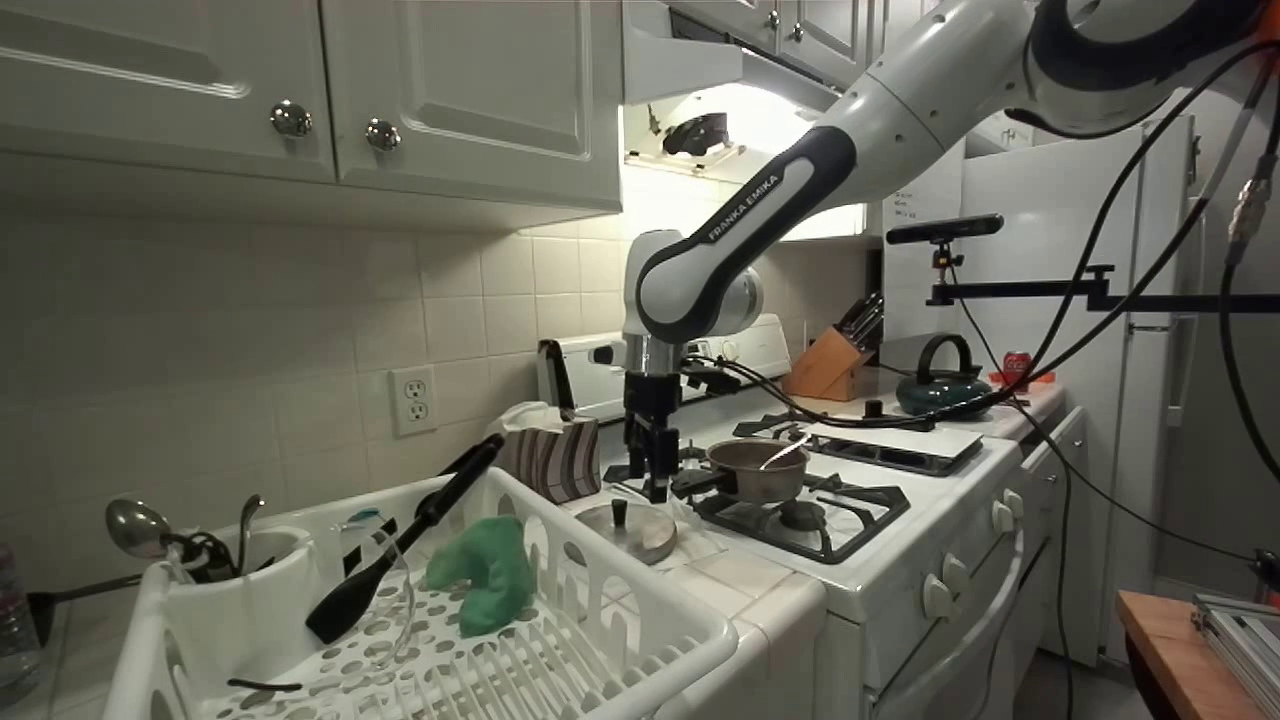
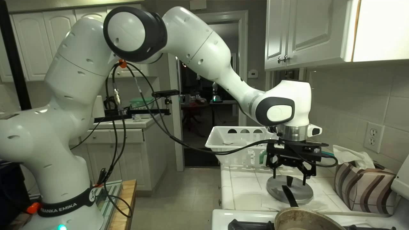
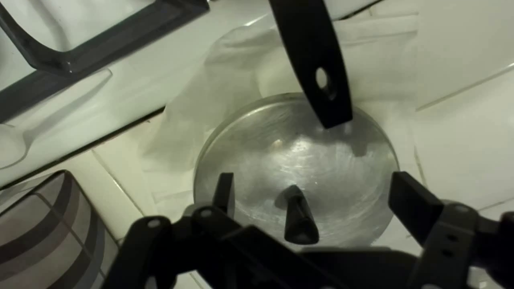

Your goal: Put the on the pot then move the green cloth to the right

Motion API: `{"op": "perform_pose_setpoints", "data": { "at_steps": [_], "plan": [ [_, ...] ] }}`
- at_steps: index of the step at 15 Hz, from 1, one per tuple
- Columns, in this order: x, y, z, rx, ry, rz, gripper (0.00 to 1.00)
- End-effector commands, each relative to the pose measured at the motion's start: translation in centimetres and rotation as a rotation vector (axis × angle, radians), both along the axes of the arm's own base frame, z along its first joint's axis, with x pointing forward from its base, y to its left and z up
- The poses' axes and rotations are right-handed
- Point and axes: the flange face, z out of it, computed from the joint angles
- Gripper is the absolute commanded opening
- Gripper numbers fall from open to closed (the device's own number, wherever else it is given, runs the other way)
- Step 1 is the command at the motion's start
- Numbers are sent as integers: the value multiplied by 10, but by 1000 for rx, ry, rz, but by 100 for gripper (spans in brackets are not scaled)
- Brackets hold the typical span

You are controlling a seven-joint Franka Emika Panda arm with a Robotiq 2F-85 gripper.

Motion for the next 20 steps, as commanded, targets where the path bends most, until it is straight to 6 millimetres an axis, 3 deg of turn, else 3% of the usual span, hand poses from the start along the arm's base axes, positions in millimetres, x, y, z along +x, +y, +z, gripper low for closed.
{"op": "perform_pose_setpoints", "data": {
  "at_steps": [1,9,11,20],
  "plan": [
    [20,-8,-14,46,20,33,92],
    [38,16,-15,53,54,94,93],
    [41,21,-14,56,57,100,68],
    [47,23,-16,61,55,104,5]
  ]
}}
